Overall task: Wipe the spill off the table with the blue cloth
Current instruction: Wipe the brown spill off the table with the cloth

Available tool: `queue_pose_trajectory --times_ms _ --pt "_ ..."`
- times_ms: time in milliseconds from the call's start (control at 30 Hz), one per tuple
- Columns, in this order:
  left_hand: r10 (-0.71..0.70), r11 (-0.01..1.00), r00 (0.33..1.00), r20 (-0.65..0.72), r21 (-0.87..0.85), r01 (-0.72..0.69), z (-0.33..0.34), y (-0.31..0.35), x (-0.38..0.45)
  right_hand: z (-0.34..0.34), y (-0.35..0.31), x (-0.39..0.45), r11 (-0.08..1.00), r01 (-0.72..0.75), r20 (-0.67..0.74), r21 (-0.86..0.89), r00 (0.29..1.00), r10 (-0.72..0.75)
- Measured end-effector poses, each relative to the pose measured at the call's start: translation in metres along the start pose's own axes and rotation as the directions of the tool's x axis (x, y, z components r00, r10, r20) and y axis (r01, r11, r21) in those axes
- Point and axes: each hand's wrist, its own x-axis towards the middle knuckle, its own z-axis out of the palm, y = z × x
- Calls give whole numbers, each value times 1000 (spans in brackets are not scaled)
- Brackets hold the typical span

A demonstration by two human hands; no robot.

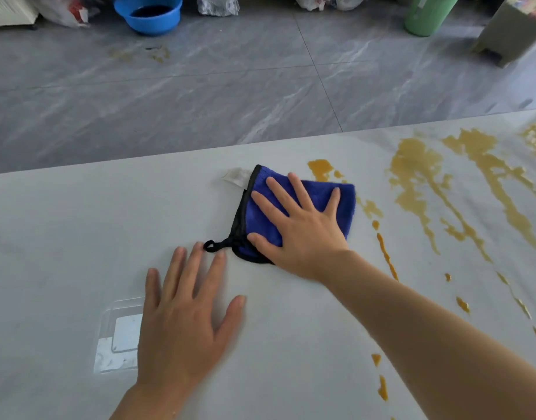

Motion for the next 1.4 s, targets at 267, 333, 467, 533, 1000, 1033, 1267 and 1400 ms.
queue_pose_trajectory --times_ms 267,333,467,533,1000,1033,1267,1400 --pt "-20 998 999 -33 -65 18 5 -1 -1 -22 91 48 983 -184 9 -3 983 184" --pt "-21 996 999 -47 -89 17 5 -1 -1 -23 111 23 951 -310 14 0 951 310" --pt "-18 995 998 -54 -103 13 4 0 -1 -9 81 -45 963 -267 17 -28 963 268" --pt "-12 996 998 -59 -95 7 4 1 -1 -5 55 -53 991 -130 54 -7 990 130" --pt "-21 994 997 -71 -107 14 9 -3 -1 -28 177 -25 873 -487 15 9 873 487" --pt "-16 994 997 -74 -107 8 10 -3 -1 -23 166 -37 894 -448 11 -7 894 448" --pt "-6 992 997 -74 -127 -3 14 -9 0 -33 178 20 960 -279 26 -1 960 279" --pt "58 983 985 -160 -162 -84 20 -10 0 -44 238 30 879 -474 -12 52 880 475"
